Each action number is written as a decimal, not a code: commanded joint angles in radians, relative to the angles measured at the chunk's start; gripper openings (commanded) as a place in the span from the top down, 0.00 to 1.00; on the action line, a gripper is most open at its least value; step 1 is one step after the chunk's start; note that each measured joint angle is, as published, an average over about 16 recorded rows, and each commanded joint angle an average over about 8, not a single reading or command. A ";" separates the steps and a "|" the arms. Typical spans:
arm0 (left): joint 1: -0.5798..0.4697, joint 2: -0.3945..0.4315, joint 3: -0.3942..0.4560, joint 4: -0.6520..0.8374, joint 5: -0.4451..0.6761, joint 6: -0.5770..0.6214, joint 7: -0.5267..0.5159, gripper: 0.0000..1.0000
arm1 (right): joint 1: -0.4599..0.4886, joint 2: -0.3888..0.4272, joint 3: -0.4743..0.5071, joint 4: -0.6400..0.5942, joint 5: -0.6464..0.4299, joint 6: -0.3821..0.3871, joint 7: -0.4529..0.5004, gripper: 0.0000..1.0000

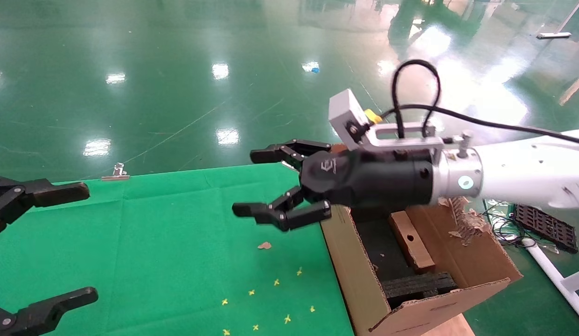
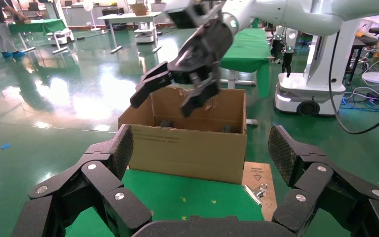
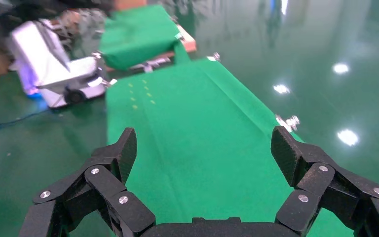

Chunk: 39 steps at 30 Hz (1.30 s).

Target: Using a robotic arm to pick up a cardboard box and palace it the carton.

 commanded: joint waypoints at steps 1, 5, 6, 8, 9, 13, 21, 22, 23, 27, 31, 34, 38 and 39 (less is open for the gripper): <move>0.000 0.000 0.000 0.000 0.000 0.000 0.000 0.00 | -0.040 0.009 0.046 0.041 0.018 -0.012 -0.014 0.00; 0.000 0.000 0.000 0.000 0.000 0.000 0.000 0.00 | -0.118 0.027 0.136 0.122 0.055 -0.036 -0.042 0.00; 0.000 0.000 0.000 0.000 0.000 0.000 0.000 0.00 | -0.138 0.032 0.159 0.142 0.064 -0.042 -0.049 0.00; 0.000 0.000 0.000 0.000 0.000 0.000 0.000 0.00 | -0.175 0.040 0.201 0.180 0.081 -0.053 -0.062 0.00; 0.000 0.000 0.000 0.000 0.000 0.000 0.000 0.00 | -0.188 0.044 0.217 0.195 0.088 -0.057 -0.066 0.00; 0.000 0.000 0.001 0.000 0.000 0.000 0.000 0.00 | -0.245 0.056 0.281 0.252 0.114 -0.074 -0.085 0.00; 0.000 0.000 0.001 0.000 -0.001 -0.001 0.000 0.00 | -0.265 0.061 0.305 0.271 0.126 -0.081 -0.089 0.00; 0.000 0.000 0.001 0.000 -0.001 -0.001 0.000 0.00 | -0.263 0.061 0.302 0.268 0.125 -0.080 -0.088 0.00; 0.000 0.000 0.001 0.000 -0.001 -0.001 0.000 0.00 | -0.260 0.060 0.299 0.266 0.123 -0.079 -0.087 0.00; 0.000 0.000 0.001 0.000 -0.001 -0.001 0.000 0.00 | -0.252 0.058 0.290 0.258 0.119 -0.077 -0.086 0.00; 0.000 0.000 0.001 0.000 -0.001 -0.001 0.000 0.00 | -0.246 0.057 0.283 0.252 0.116 -0.075 -0.085 0.00; 0.000 0.000 0.001 0.000 -0.001 -0.001 0.000 0.00 | -0.243 0.056 0.279 0.249 0.114 -0.074 -0.084 0.00; 0.000 0.000 0.001 0.000 -0.001 -0.001 0.000 0.00 | -0.239 0.056 0.275 0.246 0.112 -0.072 -0.083 0.00; 0.000 0.000 0.001 0.000 -0.001 -0.001 0.000 0.00 | -0.238 0.055 0.274 0.245 0.111 -0.072 -0.083 0.00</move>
